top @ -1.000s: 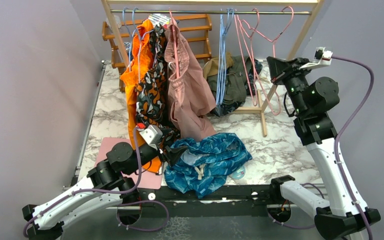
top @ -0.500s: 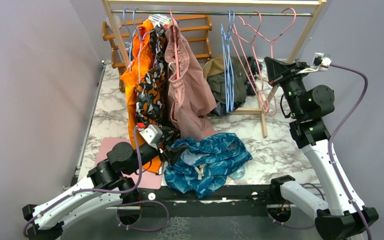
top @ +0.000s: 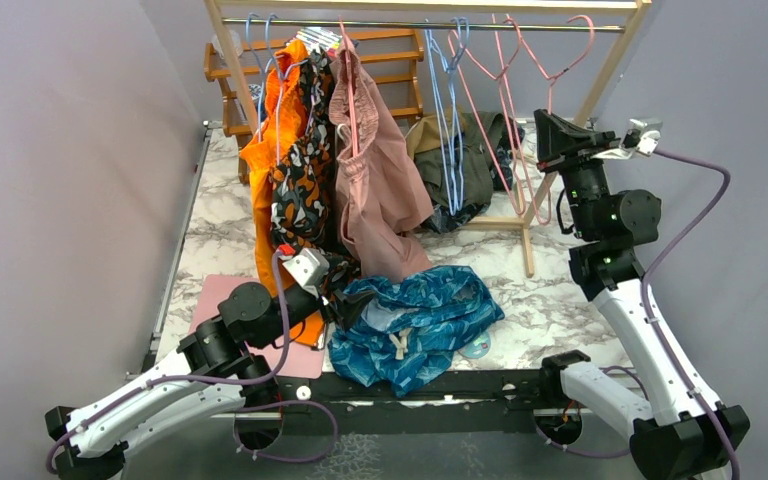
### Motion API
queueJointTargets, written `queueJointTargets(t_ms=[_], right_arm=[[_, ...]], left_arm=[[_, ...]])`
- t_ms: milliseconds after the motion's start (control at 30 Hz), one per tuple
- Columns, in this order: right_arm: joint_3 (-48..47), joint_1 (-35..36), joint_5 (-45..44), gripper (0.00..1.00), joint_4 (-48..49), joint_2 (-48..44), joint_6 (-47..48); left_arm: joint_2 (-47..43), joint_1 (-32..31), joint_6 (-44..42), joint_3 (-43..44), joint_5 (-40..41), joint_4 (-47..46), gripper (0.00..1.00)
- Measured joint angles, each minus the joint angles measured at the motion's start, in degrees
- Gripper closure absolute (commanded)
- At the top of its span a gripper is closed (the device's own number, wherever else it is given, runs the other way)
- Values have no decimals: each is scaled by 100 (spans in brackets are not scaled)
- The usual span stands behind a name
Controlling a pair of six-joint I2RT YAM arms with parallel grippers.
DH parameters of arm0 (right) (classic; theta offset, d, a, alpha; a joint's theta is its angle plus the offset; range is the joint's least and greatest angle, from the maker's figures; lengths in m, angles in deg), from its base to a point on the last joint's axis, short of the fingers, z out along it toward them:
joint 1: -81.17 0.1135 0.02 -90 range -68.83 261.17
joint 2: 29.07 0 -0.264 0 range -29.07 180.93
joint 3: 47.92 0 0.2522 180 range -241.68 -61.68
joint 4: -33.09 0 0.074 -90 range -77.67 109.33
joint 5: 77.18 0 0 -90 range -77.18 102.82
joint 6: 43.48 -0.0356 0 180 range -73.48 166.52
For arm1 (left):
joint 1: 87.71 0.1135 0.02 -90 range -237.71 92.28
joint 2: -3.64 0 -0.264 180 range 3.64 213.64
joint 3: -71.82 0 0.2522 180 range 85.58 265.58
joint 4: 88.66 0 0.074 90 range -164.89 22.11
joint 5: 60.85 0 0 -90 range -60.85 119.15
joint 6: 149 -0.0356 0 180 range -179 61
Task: Place the shorts on the hanger
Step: Pick up the hanger from the clothesline.
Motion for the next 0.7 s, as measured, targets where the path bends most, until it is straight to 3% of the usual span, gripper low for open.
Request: queueJointTargets(t_ms=[167,367,700], right_arm=[[271,0,-11,99,811,9,203],[372,0,-20,99,944,-4,334],[129,0,-28,99,-737,-997,420]], left_arm=[[11,0,0,0,28,0,1],[31,0,0,0,90,0,1],[2,0,0,0,142,4,1]])
